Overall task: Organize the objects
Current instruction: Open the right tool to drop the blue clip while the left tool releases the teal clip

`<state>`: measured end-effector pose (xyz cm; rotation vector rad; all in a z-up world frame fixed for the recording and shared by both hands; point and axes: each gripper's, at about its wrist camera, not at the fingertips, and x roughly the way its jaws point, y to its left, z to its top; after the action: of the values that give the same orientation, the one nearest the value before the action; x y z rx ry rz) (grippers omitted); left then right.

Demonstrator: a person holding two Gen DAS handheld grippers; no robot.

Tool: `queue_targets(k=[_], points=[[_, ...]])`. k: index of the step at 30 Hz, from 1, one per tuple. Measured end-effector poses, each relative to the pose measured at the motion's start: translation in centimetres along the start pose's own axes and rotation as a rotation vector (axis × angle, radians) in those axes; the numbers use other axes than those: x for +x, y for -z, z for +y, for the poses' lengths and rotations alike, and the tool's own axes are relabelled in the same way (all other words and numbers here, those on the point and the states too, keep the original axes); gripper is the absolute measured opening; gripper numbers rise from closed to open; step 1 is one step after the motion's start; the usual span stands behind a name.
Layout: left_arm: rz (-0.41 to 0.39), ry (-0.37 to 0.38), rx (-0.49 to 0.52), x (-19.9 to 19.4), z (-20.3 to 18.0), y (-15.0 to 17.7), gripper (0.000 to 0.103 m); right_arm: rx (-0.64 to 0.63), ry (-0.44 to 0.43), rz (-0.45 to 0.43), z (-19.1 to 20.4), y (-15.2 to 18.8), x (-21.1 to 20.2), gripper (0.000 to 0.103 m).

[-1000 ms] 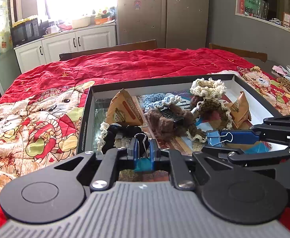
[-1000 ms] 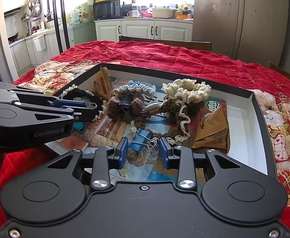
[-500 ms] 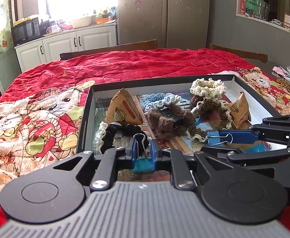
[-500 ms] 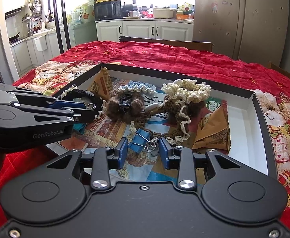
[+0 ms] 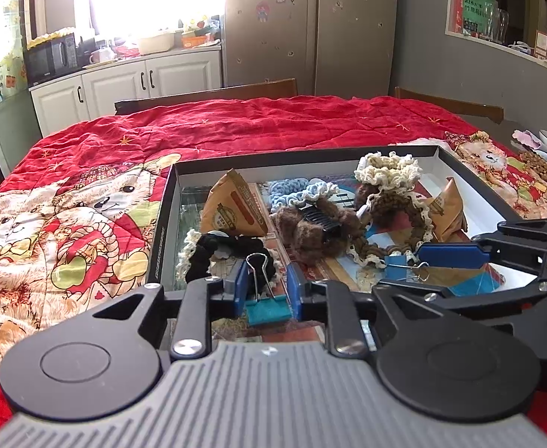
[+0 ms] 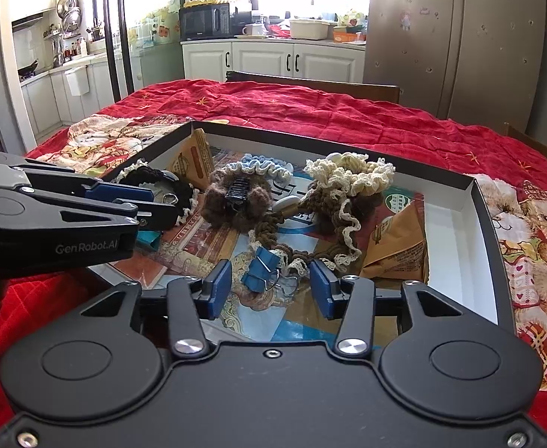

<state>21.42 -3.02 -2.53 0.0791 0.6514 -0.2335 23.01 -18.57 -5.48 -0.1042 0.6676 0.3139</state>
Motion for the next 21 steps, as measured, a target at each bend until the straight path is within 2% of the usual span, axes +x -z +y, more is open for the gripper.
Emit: queue_targets(k=[3, 5, 21], points=[[-0.011, 0.002, 0.001, -0.4, -0.1, -0.1, 0.05, 0.004, 0.0, -0.013, 0.0, -0.1, -0.5, 0.046], [-0.021, 0.0, 0.005, -0.7, -0.2, -0.1, 0.059, 0.006, 0.0, -0.021, 0.0, -0.2, -0.8, 0.047], [-0.059, -0.001, -0.024, -3.2, -0.2, 0.1, 0.068, 0.032, 0.005, -0.069, 0.0, -0.4, -3.5, 0.051]])
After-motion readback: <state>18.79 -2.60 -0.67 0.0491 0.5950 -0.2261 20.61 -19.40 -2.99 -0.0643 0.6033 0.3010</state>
